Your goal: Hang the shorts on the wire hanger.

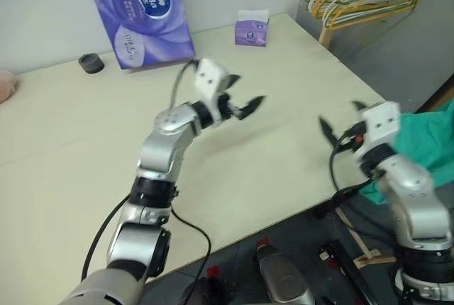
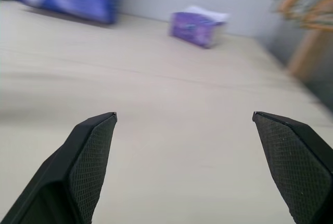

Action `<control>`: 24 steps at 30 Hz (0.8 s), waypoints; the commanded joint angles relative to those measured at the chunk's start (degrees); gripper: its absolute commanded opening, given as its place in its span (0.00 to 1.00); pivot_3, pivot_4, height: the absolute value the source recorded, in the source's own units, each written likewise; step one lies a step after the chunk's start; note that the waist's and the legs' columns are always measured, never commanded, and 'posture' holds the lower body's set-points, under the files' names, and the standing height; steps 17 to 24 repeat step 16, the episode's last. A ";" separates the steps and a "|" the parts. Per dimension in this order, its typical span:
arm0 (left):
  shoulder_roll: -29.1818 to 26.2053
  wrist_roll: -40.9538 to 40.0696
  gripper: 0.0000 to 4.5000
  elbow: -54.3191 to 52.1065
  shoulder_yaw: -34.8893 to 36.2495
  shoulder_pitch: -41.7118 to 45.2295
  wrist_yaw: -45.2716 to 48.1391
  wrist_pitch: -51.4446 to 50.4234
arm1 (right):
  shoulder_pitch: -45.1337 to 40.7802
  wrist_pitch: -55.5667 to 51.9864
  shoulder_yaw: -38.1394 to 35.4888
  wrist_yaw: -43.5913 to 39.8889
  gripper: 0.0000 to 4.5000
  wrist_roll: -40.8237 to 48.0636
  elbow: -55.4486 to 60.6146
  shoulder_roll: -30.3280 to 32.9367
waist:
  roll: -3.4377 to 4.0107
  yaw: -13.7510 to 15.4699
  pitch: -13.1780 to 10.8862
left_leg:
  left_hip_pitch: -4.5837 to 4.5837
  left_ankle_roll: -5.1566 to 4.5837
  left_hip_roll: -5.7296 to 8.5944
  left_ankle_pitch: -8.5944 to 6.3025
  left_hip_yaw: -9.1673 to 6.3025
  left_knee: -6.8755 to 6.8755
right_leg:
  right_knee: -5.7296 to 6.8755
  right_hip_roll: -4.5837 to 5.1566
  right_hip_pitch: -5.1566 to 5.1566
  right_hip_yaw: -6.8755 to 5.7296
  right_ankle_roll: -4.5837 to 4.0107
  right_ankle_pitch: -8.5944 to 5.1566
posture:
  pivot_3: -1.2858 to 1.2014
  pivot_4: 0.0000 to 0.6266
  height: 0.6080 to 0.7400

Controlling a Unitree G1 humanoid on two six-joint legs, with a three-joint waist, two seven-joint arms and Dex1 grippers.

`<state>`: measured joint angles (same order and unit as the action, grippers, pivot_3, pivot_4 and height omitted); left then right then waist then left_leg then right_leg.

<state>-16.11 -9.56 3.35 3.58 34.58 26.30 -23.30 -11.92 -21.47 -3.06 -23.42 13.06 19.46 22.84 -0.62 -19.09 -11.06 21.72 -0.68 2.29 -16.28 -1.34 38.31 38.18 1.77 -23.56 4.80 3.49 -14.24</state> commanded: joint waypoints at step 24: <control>0.37 9.27 1.00 -11.56 6.62 -17.70 -20.54 -0.67 | -10.19 11.49 8.05 -2.13 0.99 -3.60 -21.84 -10.73 | -1.02 16.23 0.83 | 0.22 0.34 0.09 0.28 -0.99 0.62 | 0.43 0.20 0.05 -1.36 -0.57 0.37 | 0.51 0.23 1.00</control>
